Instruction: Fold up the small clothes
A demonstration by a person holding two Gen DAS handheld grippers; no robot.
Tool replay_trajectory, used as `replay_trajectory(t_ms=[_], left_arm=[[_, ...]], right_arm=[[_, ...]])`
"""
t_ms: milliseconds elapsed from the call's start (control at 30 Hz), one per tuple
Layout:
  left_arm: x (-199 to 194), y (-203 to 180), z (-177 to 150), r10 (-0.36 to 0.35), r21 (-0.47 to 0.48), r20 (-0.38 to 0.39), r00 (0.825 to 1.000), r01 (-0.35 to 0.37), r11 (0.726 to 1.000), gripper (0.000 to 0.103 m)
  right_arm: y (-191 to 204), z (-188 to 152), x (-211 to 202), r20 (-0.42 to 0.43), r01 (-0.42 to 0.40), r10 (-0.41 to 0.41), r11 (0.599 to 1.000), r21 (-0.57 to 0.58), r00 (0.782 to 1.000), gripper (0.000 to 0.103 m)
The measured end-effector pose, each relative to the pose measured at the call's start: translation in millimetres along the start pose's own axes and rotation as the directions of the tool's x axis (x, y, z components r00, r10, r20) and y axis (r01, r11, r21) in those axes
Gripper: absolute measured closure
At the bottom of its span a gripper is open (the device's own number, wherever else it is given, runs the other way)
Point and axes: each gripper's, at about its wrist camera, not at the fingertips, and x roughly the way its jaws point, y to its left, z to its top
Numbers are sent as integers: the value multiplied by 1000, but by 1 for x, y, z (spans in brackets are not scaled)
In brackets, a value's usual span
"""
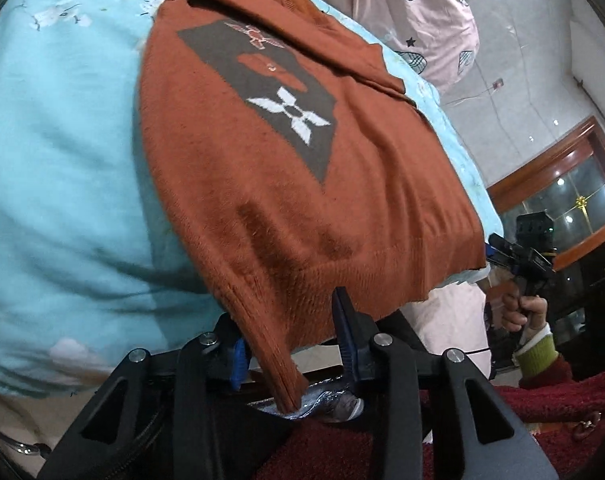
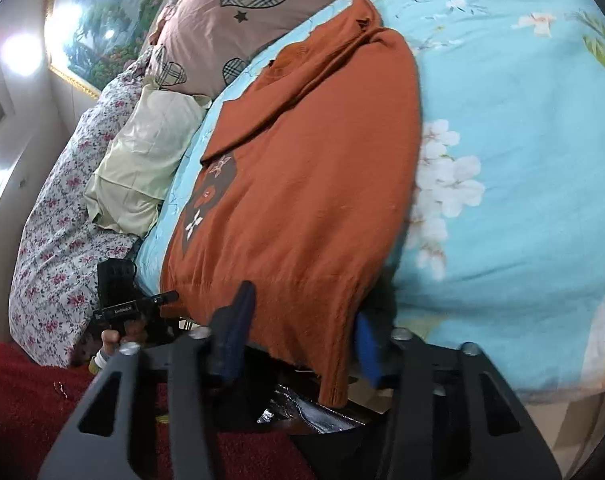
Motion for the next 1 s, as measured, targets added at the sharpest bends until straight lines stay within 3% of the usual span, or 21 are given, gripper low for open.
replay_trajectory(t_ms=[33, 133, 200, 333, 500, 633, 767, 1000], left_arm=[[2, 0, 1, -1, 1, -3, 1000, 1, 1000, 72], [3, 4, 1, 8, 6, -6, 1000, -8, 1000, 93], [0, 4, -2, 13, 13, 5, 1000, -13, 1000, 97], [-16, -1, -5, 8, 39, 46, 999, -9, 999, 99], [-51, -15, 7, -51, 42, 145, 988, 45, 998, 99], [-79, -33, 35, -93, 77, 245, 965, 76, 994, 99], [-98, -43, 66, -96, 113, 322, 942, 63, 992, 99], [-96, -41, 155, -79, 108, 445, 892, 34, 994, 99]], right_arm=[[-2, -3, 0, -4, 9, -9, 1000, 7, 1000, 95], [-3, -10, -7, -9, 2, -2, 1000, 6, 1000, 96], [4, -11, -14, 2, -29, 29, 1000, -1, 1000, 96], [21, 2, -26, 51, -88, 89, 996, -26, 995, 96], [45, 37, -38, 135, -159, 166, 985, -64, 977, 96], [52, 72, -47, 214, -181, 193, 981, -76, 958, 96], [57, 115, -45, 279, -169, 191, 980, -101, 941, 96], [35, 203, -13, 360, -63, 72, 997, -38, 930, 96]])
